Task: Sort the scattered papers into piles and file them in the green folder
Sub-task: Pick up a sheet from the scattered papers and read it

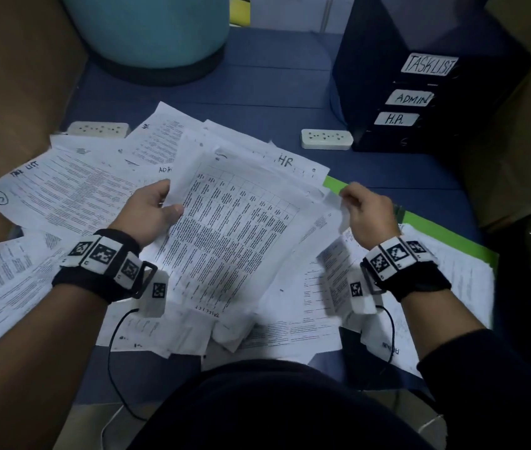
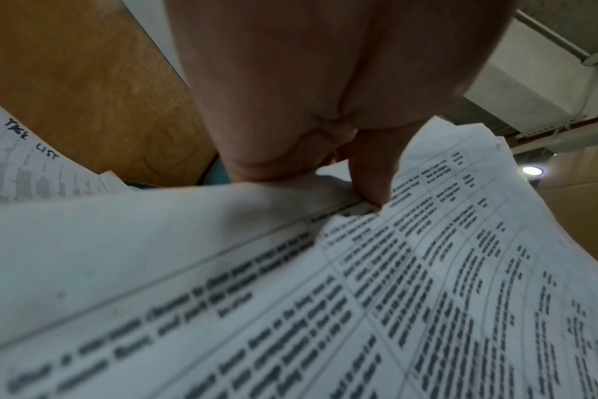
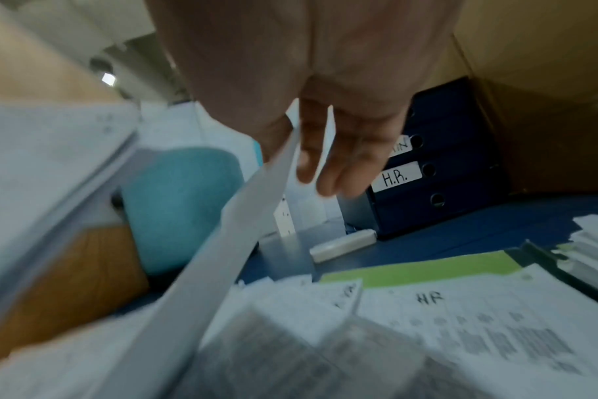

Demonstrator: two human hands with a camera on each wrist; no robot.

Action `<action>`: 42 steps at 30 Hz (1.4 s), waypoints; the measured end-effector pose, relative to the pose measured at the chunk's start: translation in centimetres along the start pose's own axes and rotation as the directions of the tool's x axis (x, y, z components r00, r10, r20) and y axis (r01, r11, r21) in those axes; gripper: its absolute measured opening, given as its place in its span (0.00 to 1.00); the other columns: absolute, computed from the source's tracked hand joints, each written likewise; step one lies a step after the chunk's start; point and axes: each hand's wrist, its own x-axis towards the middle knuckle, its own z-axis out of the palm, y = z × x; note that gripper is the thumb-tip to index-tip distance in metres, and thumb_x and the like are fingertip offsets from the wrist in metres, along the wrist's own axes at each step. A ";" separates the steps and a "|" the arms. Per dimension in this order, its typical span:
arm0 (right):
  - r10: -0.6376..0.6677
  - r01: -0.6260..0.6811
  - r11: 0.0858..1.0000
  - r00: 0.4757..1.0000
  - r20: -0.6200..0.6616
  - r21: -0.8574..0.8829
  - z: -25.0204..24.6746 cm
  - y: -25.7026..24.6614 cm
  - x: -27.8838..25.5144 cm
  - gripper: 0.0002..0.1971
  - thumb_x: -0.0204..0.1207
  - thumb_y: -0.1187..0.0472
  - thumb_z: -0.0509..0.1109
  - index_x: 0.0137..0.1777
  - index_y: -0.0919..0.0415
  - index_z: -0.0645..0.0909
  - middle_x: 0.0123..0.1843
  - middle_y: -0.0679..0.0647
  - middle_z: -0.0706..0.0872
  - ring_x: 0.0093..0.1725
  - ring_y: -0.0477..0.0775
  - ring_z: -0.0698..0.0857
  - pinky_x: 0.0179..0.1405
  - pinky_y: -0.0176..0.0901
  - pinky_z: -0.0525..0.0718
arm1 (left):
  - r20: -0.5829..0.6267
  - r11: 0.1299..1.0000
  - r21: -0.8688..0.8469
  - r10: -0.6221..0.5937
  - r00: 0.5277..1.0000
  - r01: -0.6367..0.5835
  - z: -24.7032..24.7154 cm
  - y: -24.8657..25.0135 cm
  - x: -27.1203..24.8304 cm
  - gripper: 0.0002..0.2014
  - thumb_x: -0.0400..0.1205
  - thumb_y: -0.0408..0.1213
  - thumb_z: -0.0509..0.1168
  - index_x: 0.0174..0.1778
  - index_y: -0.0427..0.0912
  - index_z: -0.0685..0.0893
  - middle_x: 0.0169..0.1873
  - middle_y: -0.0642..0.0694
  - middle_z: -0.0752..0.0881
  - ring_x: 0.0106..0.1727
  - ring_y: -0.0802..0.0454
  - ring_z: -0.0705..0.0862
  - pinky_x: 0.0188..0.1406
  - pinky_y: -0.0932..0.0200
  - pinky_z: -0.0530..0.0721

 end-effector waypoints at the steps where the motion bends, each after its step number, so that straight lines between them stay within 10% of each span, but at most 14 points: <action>1: -0.027 0.027 0.998 1.000 0.005 0.057 -0.8 -0.4 0.1 0.08 0.80 0.70 0.64 0.51 0.63 0.84 0.42 0.52 0.84 0.43 0.50 0.81 0.40 0.29 0.71 | 0.004 1.000 -0.002 0.009 1.000 -0.009 0.4 0.3 0.1 0.12 0.81 0.26 0.63 0.47 0.50 0.84 0.39 0.42 0.85 0.40 0.47 0.80 0.43 0.52 0.80; 6: -0.183 0.156 0.944 0.981 0.067 0.289 -3.9 -2.9 0.9 0.08 0.78 0.73 0.65 0.44 0.60 0.82 0.36 0.40 0.84 0.36 0.34 0.79 0.41 0.28 0.75 | -0.009 0.997 0.028 0.071 0.997 -0.071 1.9 2.0 1.1 0.18 0.82 0.26 0.62 0.64 0.49 0.81 0.55 0.51 0.82 0.53 0.49 0.81 0.52 0.52 0.81; 9: -0.161 0.082 0.880 0.978 0.131 0.467 -4.2 -3.8 1.6 0.12 0.74 0.76 0.66 0.44 0.58 0.83 0.33 0.39 0.83 0.32 0.35 0.78 0.33 0.29 0.76 | 0.015 0.999 0.004 0.052 0.999 -0.052 2.5 2.8 1.6 0.16 0.82 0.26 0.61 0.57 0.51 0.83 0.49 0.48 0.87 0.51 0.45 0.84 0.56 0.48 0.82; 14: 0.186 -0.264 0.712 0.964 0.188 0.650 -0.2 -1.3 3.7 0.11 0.85 0.60 0.60 0.42 0.55 0.81 0.36 0.51 0.84 0.29 0.45 0.81 0.33 0.43 0.84 | -0.107 1.000 0.010 -0.013 0.994 0.014 2.0 1.4 2.1 0.13 0.81 0.28 0.63 0.51 0.53 0.80 0.48 0.46 0.88 0.47 0.44 0.86 0.53 0.41 0.85; 17: 0.384 -0.437 0.881 0.884 0.265 0.182 4.2 2.4 5.2 0.12 0.79 0.48 0.68 0.53 0.57 0.81 0.55 0.59 0.87 0.45 0.56 0.85 0.49 0.49 0.83 | -0.216 0.992 -0.009 -0.122 0.969 0.123 1.2 -0.7 1.9 0.21 0.81 0.26 0.63 0.67 0.50 0.73 0.51 0.44 0.86 0.45 0.52 0.85 0.48 0.51 0.82; 19: 0.492 -0.458 0.871 0.800 0.343 -0.179 7.1 3.8 5.4 0.30 0.72 0.44 0.75 0.67 0.63 0.74 0.66 0.62 0.81 0.62 0.61 0.81 0.60 0.49 0.79 | -0.233 0.984 0.013 -0.172 0.957 0.180 0.6 -2.0 1.9 0.24 0.81 0.26 0.64 0.72 0.48 0.72 0.54 0.41 0.86 0.50 0.46 0.85 0.55 0.46 0.82; 24: 0.567 -0.427 0.786 0.786 0.248 -0.447 10.7 4.2 3.8 0.49 0.59 0.38 0.81 0.74 0.60 0.64 0.74 0.61 0.66 0.75 0.66 0.63 0.67 0.64 0.69 | -0.237 0.975 0.088 -0.178 0.955 0.204 -0.3 -3.6 2.1 0.12 0.80 0.25 0.65 0.56 0.43 0.81 0.40 0.50 0.86 0.42 0.46 0.84 0.45 0.54 0.79; 29: 0.418 -0.357 0.881 0.894 0.159 -0.311 9.4 4.9 4.6 0.07 0.76 0.68 0.63 0.50 0.57 0.75 0.55 0.59 0.81 0.57 0.63 0.79 0.55 0.51 0.74 | -0.132 0.979 0.125 -0.142 0.981 0.159 -0.7 -3.2 2.6 0.13 0.79 0.26 0.66 0.36 0.49 0.77 0.22 0.62 0.81 0.25 0.65 0.76 0.39 0.57 0.74; 33: 0.336 -0.322 0.939 0.933 0.127 -0.120 6.3 4.6 4.8 0.09 0.77 0.70 0.67 0.37 0.59 0.74 0.33 0.52 0.78 0.35 0.55 0.76 0.26 0.38 0.66 | -0.029 0.988 0.102 -0.113 0.993 0.115 -0.5 -1.7 3.2 0.05 0.78 0.32 0.69 0.40 0.44 0.79 0.32 0.51 0.85 0.35 0.52 0.81 0.43 0.53 0.78; 36: 0.220 -0.219 0.975 0.965 0.142 -0.023 3.9 3.5 4.6 0.07 0.77 0.62 0.71 0.39 0.63 0.81 0.36 0.56 0.82 0.37 0.55 0.77 0.31 0.41 0.68 | 0.041 0.991 0.105 -0.089 0.995 0.084 -0.1 -0.3 3.5 0.03 0.79 0.27 0.67 0.44 0.37 0.79 0.38 0.40 0.85 0.38 0.49 0.82 0.45 0.52 0.79; 39: 0.083 -0.119 0.978 0.975 0.206 0.170 1.2 1.9 4.5 0.05 0.77 0.64 0.71 0.39 0.59 0.82 0.35 0.53 0.84 0.36 0.49 0.80 0.39 0.38 0.76 | 0.075 0.993 0.120 -0.023 0.997 0.014 0.4 1.2 3.9 0.03 0.79 0.26 0.67 0.44 0.37 0.80 0.35 0.51 0.85 0.36 0.56 0.81 0.42 0.52 0.80; 42: -0.058 -0.016 0.944 0.976 0.212 0.329 -1.6 -0.1 4.3 0.10 0.78 0.68 0.69 0.39 0.52 0.80 0.35 0.49 0.82 0.36 0.44 0.78 0.40 0.34 0.76 | 0.075 0.997 0.078 0.013 0.997 -0.019 0.7 2.7 3.7 0.16 0.77 0.33 0.65 0.58 0.53 0.84 0.56 0.50 0.87 0.58 0.48 0.83 0.62 0.44 0.79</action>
